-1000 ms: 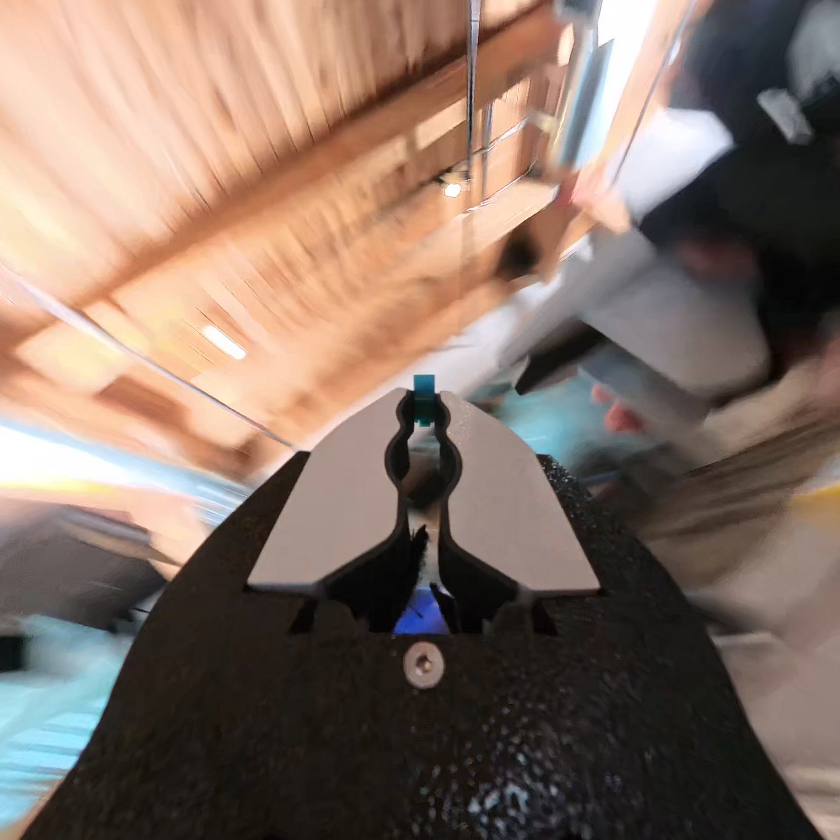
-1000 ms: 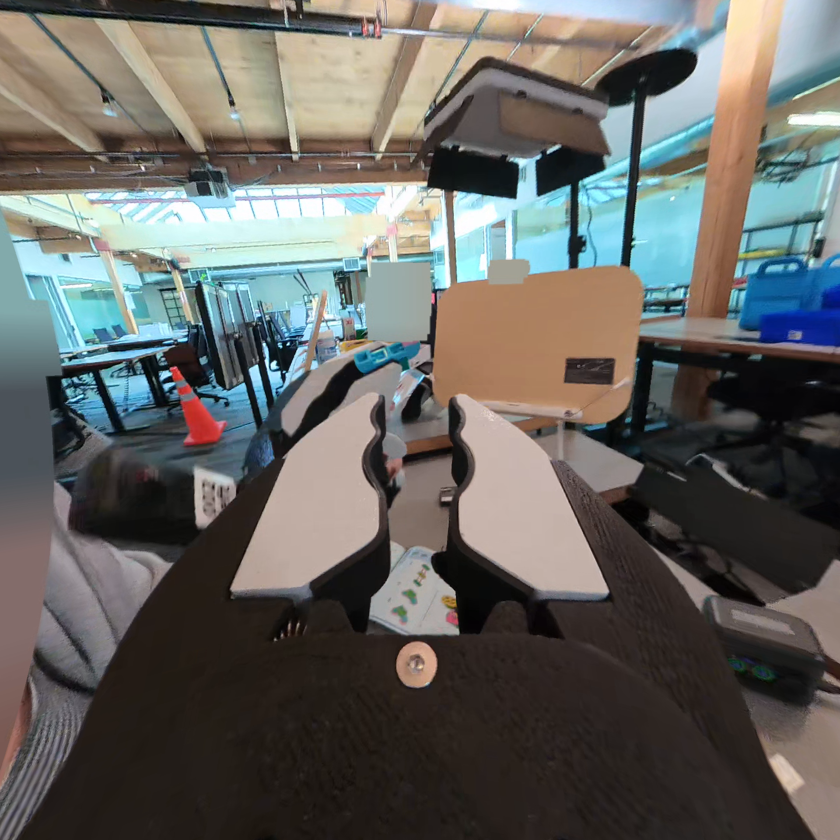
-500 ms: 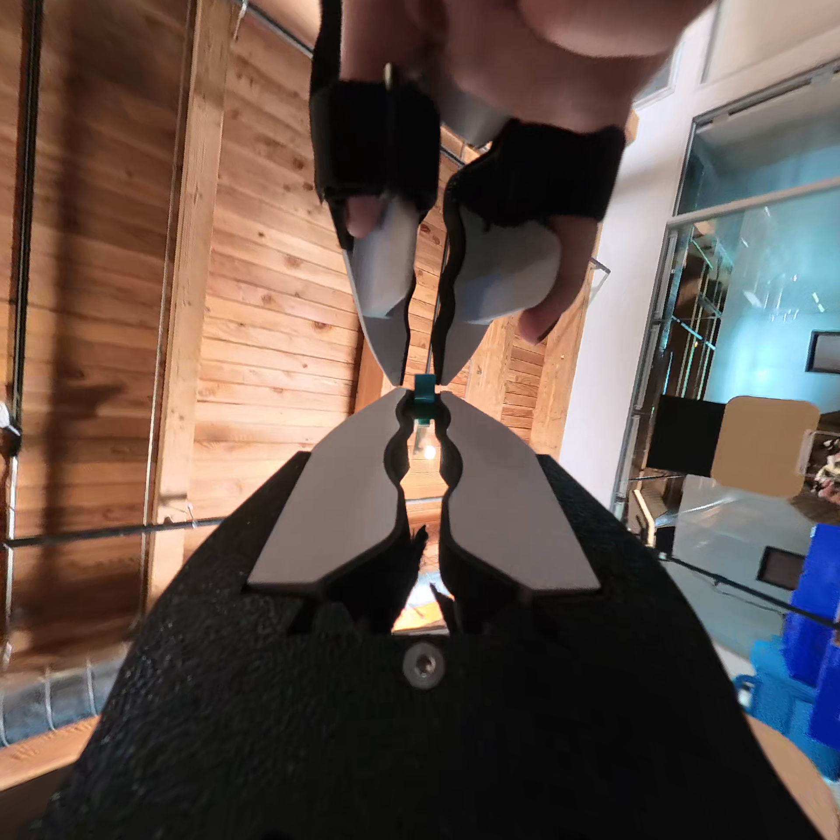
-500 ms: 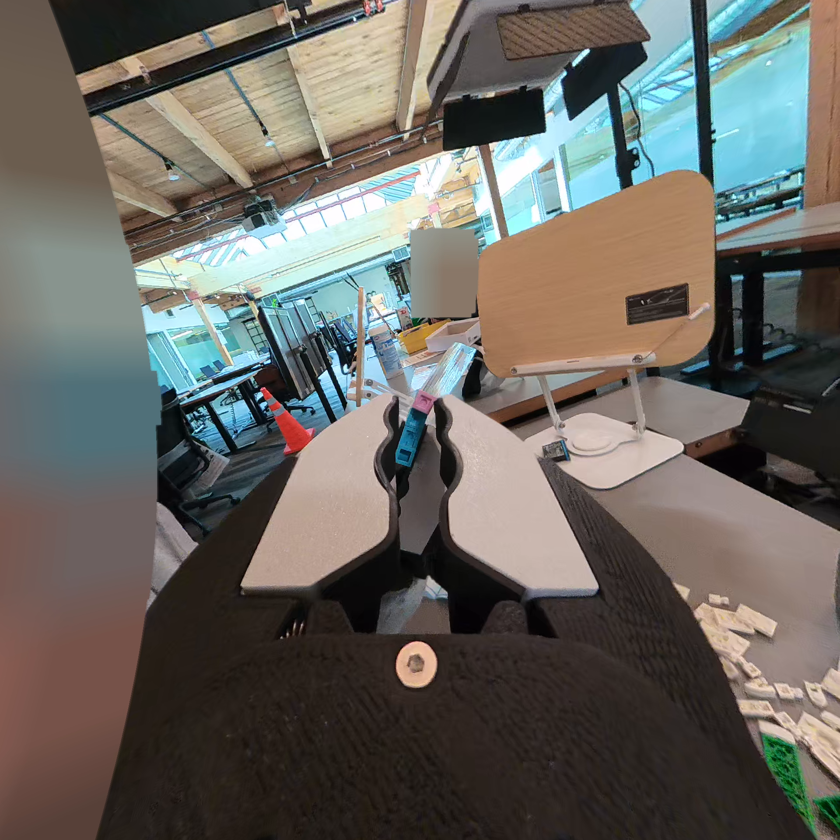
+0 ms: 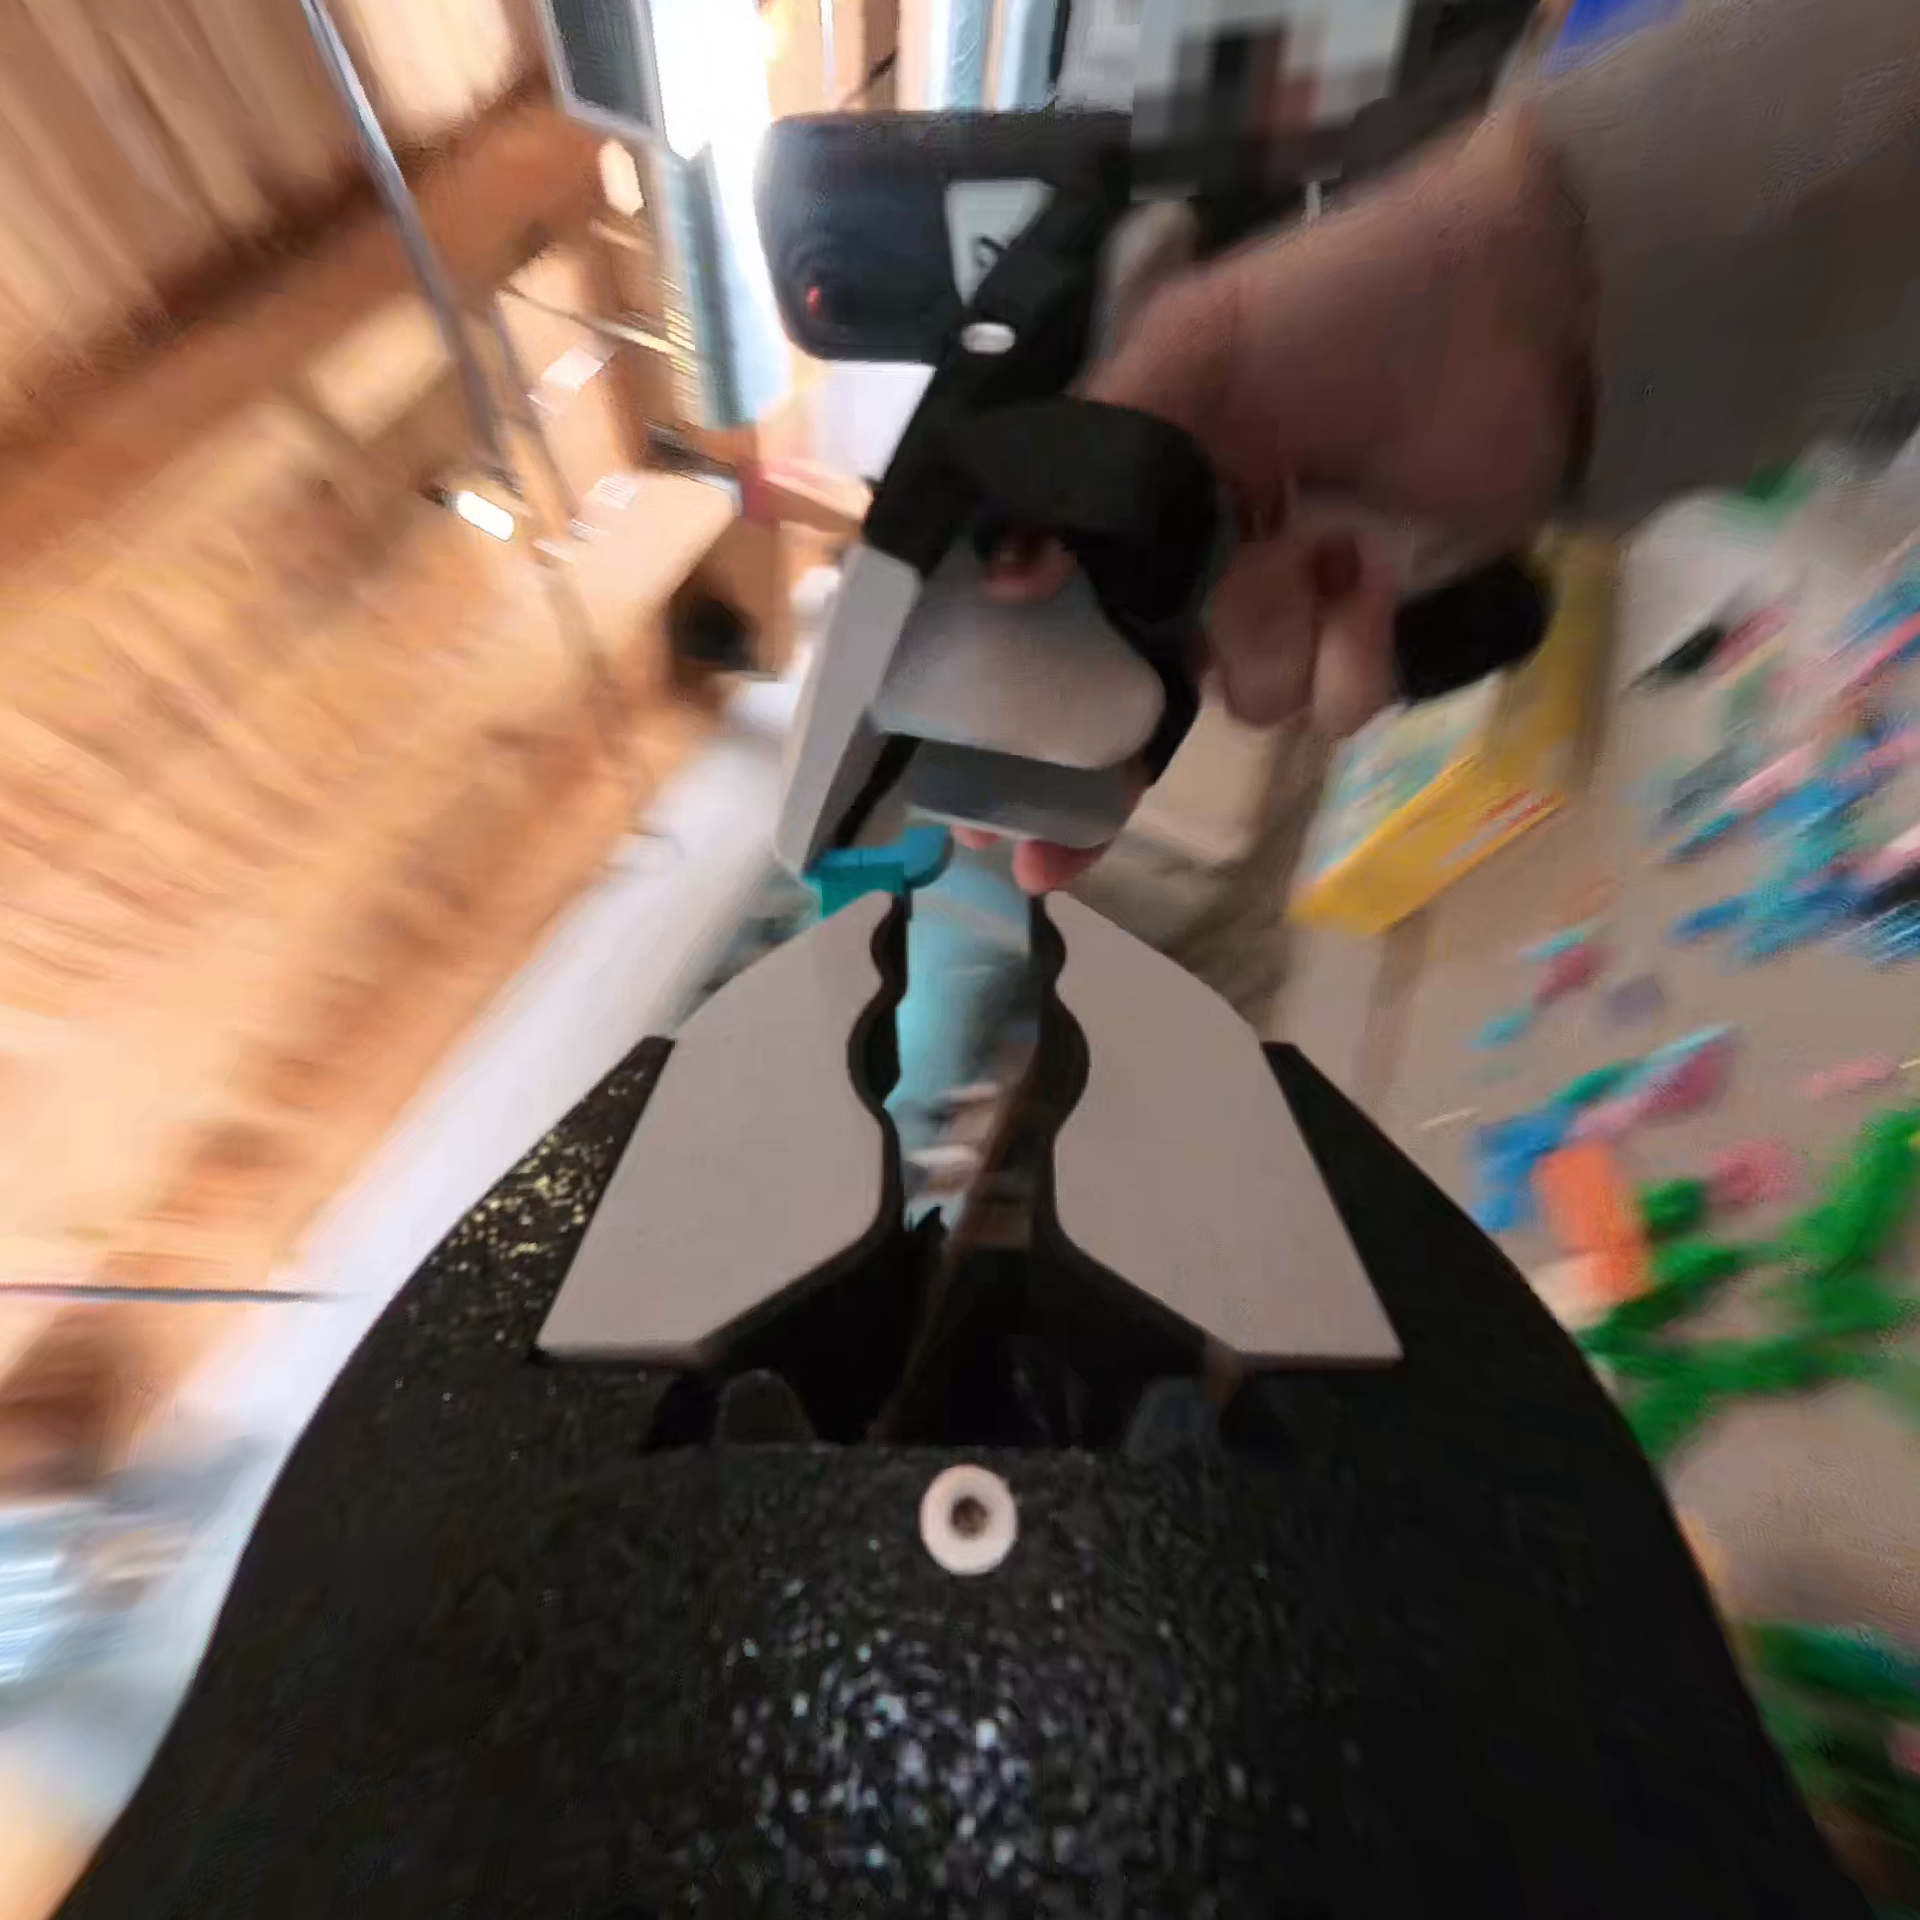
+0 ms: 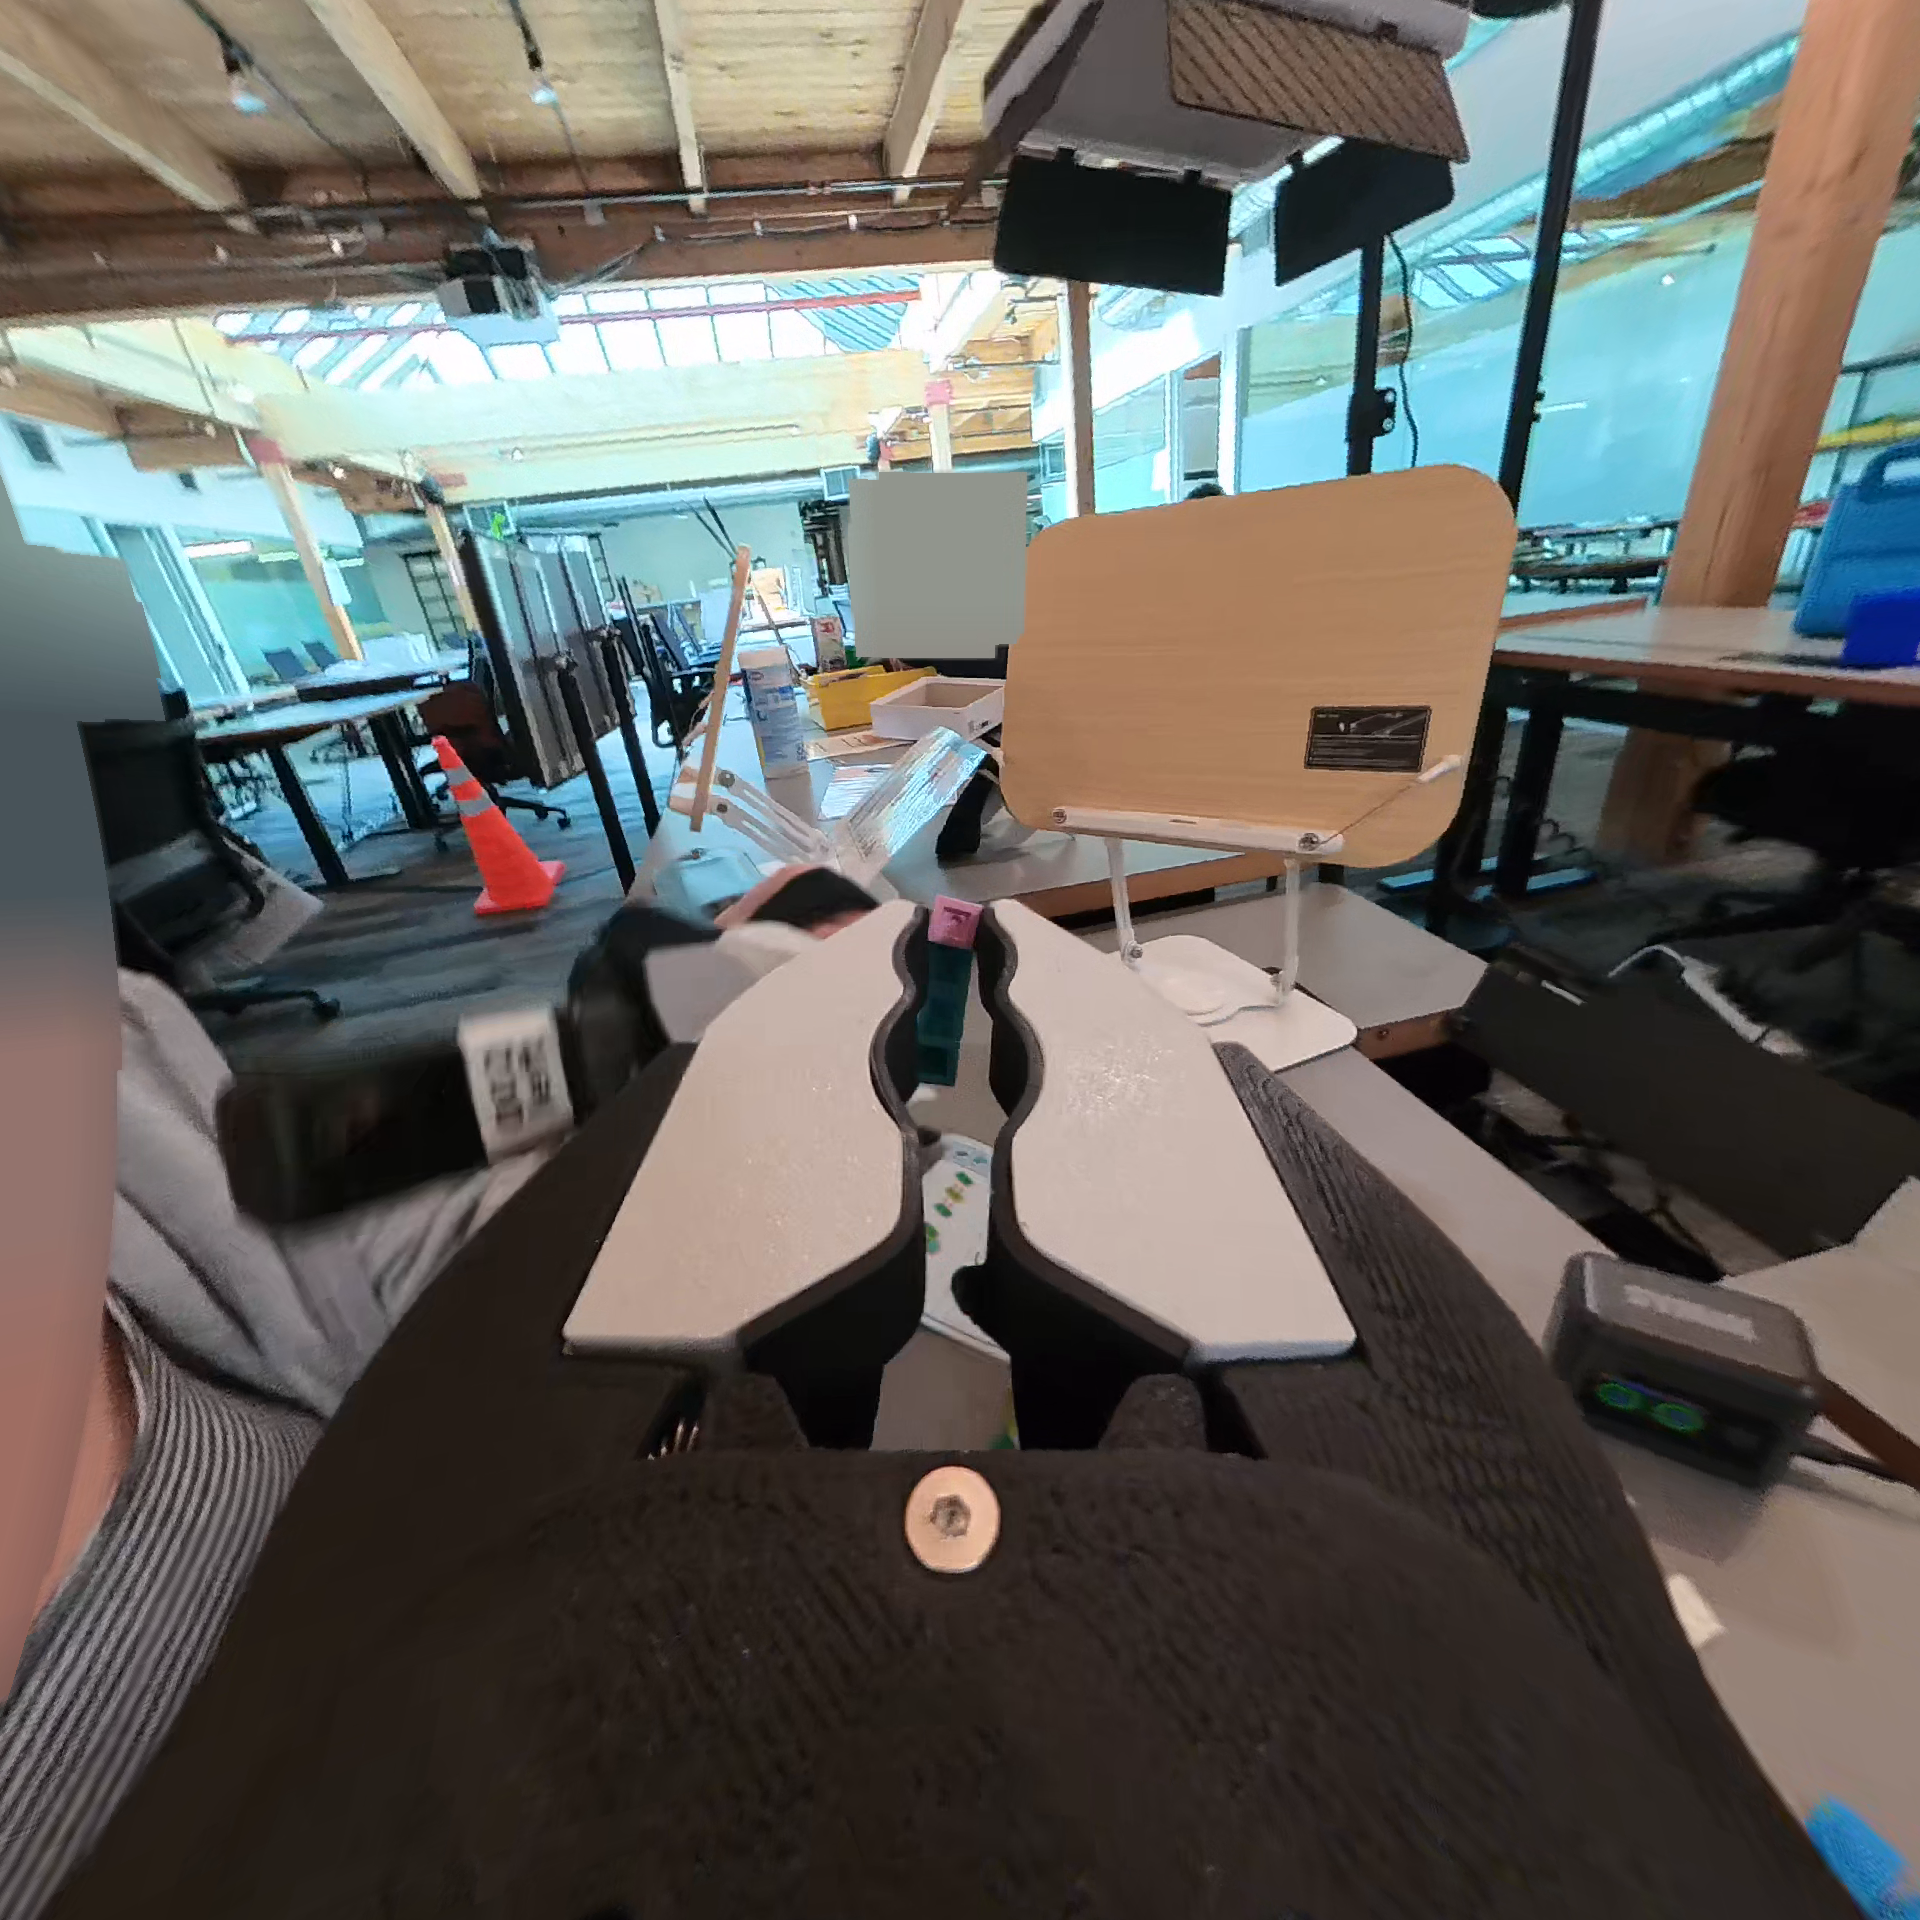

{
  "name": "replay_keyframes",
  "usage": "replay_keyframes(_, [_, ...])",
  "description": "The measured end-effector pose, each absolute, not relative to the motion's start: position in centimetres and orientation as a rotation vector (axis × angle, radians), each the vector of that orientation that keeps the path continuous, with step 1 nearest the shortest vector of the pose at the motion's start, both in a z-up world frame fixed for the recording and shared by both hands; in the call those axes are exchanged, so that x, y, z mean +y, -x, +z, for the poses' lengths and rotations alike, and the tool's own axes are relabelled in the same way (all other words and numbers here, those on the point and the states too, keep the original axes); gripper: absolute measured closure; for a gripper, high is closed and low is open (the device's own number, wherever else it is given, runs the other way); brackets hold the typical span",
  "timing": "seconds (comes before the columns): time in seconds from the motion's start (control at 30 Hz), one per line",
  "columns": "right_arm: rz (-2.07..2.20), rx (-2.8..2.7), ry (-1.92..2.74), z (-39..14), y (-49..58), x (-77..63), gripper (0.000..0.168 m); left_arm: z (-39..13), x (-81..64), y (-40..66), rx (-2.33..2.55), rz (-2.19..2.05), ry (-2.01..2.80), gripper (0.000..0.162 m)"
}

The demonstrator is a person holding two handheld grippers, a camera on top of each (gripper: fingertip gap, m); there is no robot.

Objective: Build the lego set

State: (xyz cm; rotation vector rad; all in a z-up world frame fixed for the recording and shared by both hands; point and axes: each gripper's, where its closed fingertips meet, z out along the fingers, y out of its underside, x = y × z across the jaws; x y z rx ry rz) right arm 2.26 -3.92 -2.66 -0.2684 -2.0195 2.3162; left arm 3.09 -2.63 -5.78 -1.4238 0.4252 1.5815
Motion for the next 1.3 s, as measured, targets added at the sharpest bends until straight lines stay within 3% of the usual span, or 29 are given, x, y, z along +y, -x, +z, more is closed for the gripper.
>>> replay_keyframes(0.1, [2.264, -2.066, 0.179, -3.3, -2.5, -3.3, 0.162, -4.8, -2.3, -4.5, 0.155, 0.811, 1.47, 0.121])
replay_keyframes(0.17, [2.238, -2.107, 0.116, -3.9, -2.9, -3.2, 0.162, -3.8, -3.0, -4.6, 0.053, 0.591, 1.423, 0.127])
replay_keyframes(0.43, [2.232, -2.18, -0.026, -4.6, -4.4, -3.9, 0.162, -5.5, -2.1, -4.4, -0.01, 0.401, 1.527, 0.142])
replay_keyframes(0.5, [2.243, -2.196, -0.049, -4.6, -4.8, -3.9, 0.161, -5.8, -2.0, -4.5, -0.003, 0.351, 1.529, 0.153])
replay_keyframes(0.7, [1.983, -2.108, 0.051, -4.9, -2.9, -1.8, 0.155, -4.6, -3.4, -3.8, -0.024, 0.348, 1.429, 0.155])
replay_keyframes(0.77, [1.653, -2.119, 0.119, -7.5, -0.5, 0.9, 0.159, -3.8, -4.7, -3.4, -0.051, 0.375, 1.378, 0.155])
replay_keyframes(0.93, [0.925, -2.575, 0.439, -19.9, 4.1, 6.1, 0.16, -1.8, -7.4, -2.6, -0.085, 0.466, 1.257, 0.155])
replay_keyframes(1.1, [0.698, -2.837, 0.612, -26.8, 4.9, 7.5, 0.154, -0.8, -8.8, -2.4, -0.094, 0.523, 1.178, 0.155])
replay_keyframes(1.3, [0.585, -2.933, 0.61, -30.8, 5.1, 7.8, 0.15, -0.1, -9.9, -2.7, -0.085, 0.542, 1.14, 0.155])
